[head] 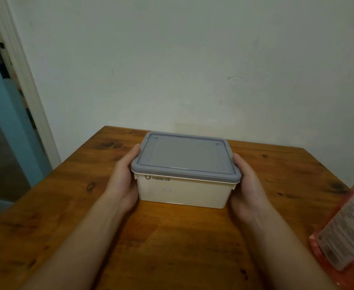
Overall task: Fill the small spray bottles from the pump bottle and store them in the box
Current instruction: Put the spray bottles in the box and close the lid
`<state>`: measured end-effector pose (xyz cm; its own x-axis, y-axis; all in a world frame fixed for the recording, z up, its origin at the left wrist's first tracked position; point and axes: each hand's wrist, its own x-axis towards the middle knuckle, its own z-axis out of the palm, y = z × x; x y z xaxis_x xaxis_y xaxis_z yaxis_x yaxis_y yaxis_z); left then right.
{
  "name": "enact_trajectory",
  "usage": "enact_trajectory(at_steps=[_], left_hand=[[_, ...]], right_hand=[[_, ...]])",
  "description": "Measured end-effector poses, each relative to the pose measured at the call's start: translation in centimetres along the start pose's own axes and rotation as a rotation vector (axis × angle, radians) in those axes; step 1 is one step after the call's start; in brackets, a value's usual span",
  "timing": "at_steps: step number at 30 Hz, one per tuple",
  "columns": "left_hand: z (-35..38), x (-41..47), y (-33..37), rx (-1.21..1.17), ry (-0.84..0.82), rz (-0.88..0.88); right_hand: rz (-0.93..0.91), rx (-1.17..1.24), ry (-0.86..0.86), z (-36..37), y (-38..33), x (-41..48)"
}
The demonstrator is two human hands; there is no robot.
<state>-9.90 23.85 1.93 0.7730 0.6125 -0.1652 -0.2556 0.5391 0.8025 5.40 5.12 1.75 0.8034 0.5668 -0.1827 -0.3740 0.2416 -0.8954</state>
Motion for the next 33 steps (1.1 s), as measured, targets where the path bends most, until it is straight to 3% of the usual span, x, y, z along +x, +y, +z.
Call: enact_trajectory(at_steps=[8, 14, 33], left_hand=[[-0.1, -0.2, -0.6, 0.004, 0.014, 0.183], [-0.2, 0.0, -1.0, 0.034, 0.033, 0.226], [-0.3, 0.6, -1.6, 0.16, 0.026, 0.275]], right_hand=[[-0.187, 0.041, 0.082, 0.2, 1.8, -0.6], [-0.265, -0.009, 0.093, 0.3, 1.9, -0.7], [-0.291, -0.211, 0.113, 0.7, 2.0, -1.0]])
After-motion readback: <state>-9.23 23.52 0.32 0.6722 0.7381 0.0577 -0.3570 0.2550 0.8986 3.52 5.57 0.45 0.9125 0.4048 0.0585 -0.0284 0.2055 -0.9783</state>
